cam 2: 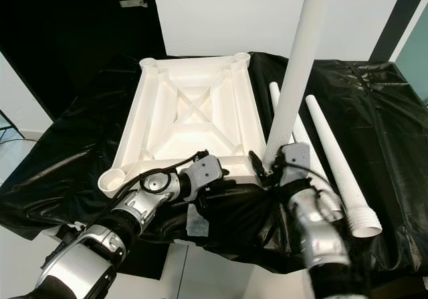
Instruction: Building children table
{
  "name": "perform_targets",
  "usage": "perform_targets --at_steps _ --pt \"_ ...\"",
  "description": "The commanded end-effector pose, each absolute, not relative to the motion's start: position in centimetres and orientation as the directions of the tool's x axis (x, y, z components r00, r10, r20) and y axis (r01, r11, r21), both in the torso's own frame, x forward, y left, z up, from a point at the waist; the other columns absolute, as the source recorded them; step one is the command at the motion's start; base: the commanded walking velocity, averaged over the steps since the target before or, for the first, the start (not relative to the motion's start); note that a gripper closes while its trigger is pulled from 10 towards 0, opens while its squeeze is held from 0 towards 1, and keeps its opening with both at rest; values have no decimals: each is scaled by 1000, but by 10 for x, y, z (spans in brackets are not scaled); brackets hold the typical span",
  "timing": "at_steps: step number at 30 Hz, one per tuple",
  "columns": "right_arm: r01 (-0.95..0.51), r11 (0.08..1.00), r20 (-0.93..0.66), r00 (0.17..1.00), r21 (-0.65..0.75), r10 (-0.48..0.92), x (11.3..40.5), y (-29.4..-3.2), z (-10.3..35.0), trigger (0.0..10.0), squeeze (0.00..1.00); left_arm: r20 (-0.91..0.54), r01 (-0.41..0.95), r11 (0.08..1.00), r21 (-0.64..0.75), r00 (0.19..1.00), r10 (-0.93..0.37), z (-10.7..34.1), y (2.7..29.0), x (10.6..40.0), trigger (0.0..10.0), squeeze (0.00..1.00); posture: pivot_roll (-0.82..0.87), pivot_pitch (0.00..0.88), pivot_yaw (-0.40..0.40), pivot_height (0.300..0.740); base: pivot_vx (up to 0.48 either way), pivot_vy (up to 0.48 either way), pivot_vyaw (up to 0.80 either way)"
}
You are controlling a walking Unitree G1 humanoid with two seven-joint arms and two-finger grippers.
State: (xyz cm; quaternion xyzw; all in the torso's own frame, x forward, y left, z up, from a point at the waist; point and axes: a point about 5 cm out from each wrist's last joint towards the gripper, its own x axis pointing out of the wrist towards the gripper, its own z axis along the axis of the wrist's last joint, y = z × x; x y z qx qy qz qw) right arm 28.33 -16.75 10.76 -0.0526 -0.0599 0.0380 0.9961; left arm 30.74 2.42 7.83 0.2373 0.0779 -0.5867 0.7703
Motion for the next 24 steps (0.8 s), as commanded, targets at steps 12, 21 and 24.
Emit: perform_targets --at_steps 12,21,24 --pt "137 980 100 987 -142 -124 281 -160 101 2078 0 -564 993 81 88 117 -818 34 33 279 10000 0 -67 0 26 740 0 0 0" --pt "-98 973 135 983 -207 128 287 -153 112 10000 1000 -562 992 92 91 127 -817 34 35 279 10000 0 -69 0 21 740 0 0 0" --pt "-118 970 125 981 -211 147 288 -156 113 10000 1000 -565 992 88 85 121 -816 32 36 277 10000 0 -69 0 21 740 0 0 0"
